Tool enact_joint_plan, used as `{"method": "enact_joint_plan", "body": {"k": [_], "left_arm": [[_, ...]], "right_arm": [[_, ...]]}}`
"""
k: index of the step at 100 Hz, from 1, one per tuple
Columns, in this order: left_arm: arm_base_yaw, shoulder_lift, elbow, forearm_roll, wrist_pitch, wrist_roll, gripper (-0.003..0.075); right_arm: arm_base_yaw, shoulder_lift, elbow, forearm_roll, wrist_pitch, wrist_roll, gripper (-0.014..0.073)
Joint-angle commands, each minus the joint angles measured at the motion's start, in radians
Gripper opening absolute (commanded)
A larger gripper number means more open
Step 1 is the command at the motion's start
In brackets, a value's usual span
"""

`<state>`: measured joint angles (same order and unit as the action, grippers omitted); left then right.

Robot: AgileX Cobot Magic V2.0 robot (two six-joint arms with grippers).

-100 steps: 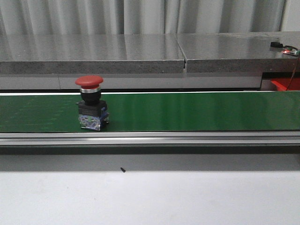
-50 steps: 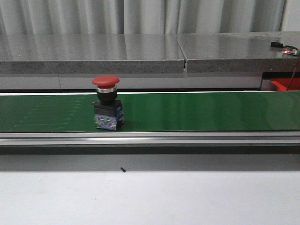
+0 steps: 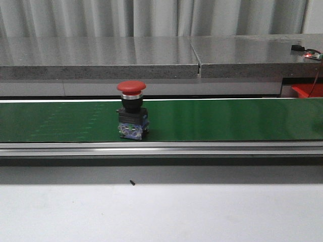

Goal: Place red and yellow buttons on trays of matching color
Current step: 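Carry the red button into the red tray and open right gripper, then grasp the second red button on the belt with the right gripper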

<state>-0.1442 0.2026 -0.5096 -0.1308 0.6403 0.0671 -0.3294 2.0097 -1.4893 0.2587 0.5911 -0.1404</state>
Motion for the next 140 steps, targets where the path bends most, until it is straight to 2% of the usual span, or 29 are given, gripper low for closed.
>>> {"method": "enact_joint_plan", "body": {"k": [1, 18, 27, 76, 112, 140], "left_arm": [[-0.008, 0.012, -0.026, -0.016, -0.07, -0.007, -0.0019], [-0.008, 0.012, -0.026, -0.016, -0.07, -0.007, -0.0019], [-0.008, 0.012, -0.026, -0.016, -0.07, -0.007, -0.0019], [-0.008, 0.012, -0.026, -0.016, -0.07, -0.007, -0.0019], [-0.008, 0.012, -0.026, -0.016, -0.07, -0.007, -0.0019], [-0.008, 0.012, -0.026, -0.016, -0.07, -0.007, -0.0019]], "right_arm": [[-0.006, -0.039, -0.033, 0.029, -0.027, 0.001, 0.0218], [-0.006, -0.034, -0.033, 0.038, -0.033, 0.001, 0.0505], [-0.006, -0.043, -0.033, 0.038, -0.038, 0.001, 0.0577], [-0.003, -0.209, -0.008, 0.032, -0.018, -0.022, 0.058], [0.02, -0.436, 0.21, 0.032, -0.05, -0.037, 0.058], [0.092, -0.583, 0.364, 0.035, -0.067, -0.05, 0.058]]}}
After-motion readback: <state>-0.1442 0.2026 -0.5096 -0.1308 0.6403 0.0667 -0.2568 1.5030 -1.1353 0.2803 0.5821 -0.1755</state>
